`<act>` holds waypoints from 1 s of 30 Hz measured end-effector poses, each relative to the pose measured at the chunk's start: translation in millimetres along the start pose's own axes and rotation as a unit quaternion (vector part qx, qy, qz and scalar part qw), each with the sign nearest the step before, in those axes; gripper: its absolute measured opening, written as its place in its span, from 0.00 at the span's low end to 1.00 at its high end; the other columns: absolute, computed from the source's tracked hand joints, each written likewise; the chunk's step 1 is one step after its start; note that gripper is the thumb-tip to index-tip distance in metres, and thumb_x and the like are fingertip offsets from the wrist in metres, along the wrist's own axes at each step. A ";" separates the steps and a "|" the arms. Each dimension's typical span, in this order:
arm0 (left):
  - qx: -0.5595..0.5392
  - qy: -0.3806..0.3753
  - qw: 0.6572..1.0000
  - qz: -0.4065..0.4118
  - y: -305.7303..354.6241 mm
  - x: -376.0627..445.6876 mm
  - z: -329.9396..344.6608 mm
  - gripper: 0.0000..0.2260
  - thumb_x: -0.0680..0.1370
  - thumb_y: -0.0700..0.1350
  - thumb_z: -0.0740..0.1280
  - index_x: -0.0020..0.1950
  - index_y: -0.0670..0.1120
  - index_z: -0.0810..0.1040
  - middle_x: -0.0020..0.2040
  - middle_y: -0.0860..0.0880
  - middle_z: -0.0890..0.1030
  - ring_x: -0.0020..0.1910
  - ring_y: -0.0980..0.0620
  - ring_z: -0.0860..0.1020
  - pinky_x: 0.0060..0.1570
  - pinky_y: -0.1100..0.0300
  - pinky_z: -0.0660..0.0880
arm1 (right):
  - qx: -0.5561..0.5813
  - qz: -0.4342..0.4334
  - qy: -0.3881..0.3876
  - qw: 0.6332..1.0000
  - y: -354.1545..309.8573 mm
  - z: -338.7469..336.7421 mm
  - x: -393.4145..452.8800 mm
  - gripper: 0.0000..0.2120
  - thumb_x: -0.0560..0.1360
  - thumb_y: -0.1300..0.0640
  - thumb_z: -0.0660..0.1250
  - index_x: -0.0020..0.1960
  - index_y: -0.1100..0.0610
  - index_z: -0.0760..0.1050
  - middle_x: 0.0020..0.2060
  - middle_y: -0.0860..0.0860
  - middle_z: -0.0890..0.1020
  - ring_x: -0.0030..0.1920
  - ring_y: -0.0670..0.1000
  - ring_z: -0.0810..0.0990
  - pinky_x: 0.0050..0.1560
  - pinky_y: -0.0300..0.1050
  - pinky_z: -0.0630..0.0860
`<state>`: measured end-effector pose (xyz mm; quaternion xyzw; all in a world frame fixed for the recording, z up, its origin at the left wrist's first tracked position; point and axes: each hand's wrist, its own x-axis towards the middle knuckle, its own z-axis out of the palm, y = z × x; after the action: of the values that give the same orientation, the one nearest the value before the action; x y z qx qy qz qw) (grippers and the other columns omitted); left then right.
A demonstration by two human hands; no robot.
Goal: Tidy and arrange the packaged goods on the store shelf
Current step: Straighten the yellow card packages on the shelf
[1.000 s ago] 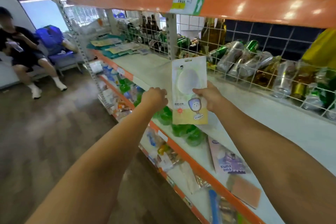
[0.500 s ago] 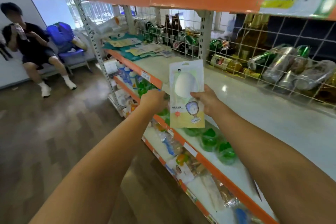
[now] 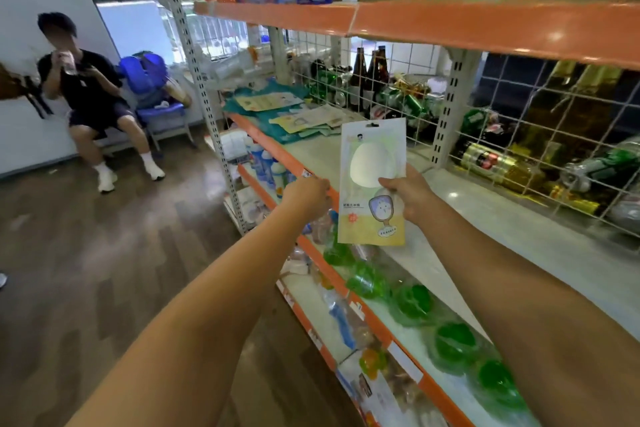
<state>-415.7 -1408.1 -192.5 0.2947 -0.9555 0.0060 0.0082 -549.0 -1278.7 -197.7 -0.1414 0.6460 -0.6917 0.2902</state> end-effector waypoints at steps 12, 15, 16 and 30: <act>0.012 -0.030 0.998 0.060 -24.7 106.7 3.5 0.19 0.82 0.49 0.55 0.72 0.47 0.67 0.66 0.43 0.72 0.65 0.42 0.70 0.60 0.49 0.70 | -0.012 0.006 0.057 0.998 -8.9 18.0 83.9 0.28 0.74 0.71 0.66 0.72 0.59 0.66 0.66 0.59 0.74 0.64 0.60 0.74 0.65 0.56 0.72; -0.008 -0.021 0.995 0.100 -31.0 139.9 6.3 0.19 0.81 0.50 0.56 0.71 0.46 0.68 0.66 0.43 0.72 0.65 0.42 0.70 0.60 0.50 0.70 | 0.001 -0.001 0.096 0.995 -9.3 20.3 101.6 0.28 0.74 0.73 0.65 0.71 0.60 0.66 0.66 0.59 0.74 0.66 0.60 0.73 0.66 0.57 0.71; -0.013 -0.016 0.993 0.115 -32.1 151.0 7.1 0.19 0.81 0.49 0.56 0.71 0.46 0.69 0.66 0.43 0.72 0.65 0.42 0.70 0.60 0.50 0.70 | 0.004 -0.006 0.109 0.994 -10.3 20.8 105.6 0.28 0.74 0.73 0.65 0.71 0.60 0.66 0.66 0.59 0.74 0.66 0.60 0.73 0.66 0.54 0.71; -0.106 -0.059 0.953 0.276 -23.2 251.6 3.9 0.18 0.81 0.50 0.57 0.70 0.47 0.70 0.70 0.44 0.70 0.68 0.43 0.69 0.63 0.51 0.70 | 0.035 -0.030 0.292 0.955 -7.4 40.1 120.2 0.27 0.74 0.72 0.66 0.71 0.60 0.67 0.62 0.57 0.76 0.62 0.56 0.74 0.60 0.47 0.72</act>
<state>-610.6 -1569.0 -191.3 0.0167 -0.9936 -0.1104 -0.0189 -622.9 -1381.4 -206.9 0.0578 0.6735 -0.7333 0.0729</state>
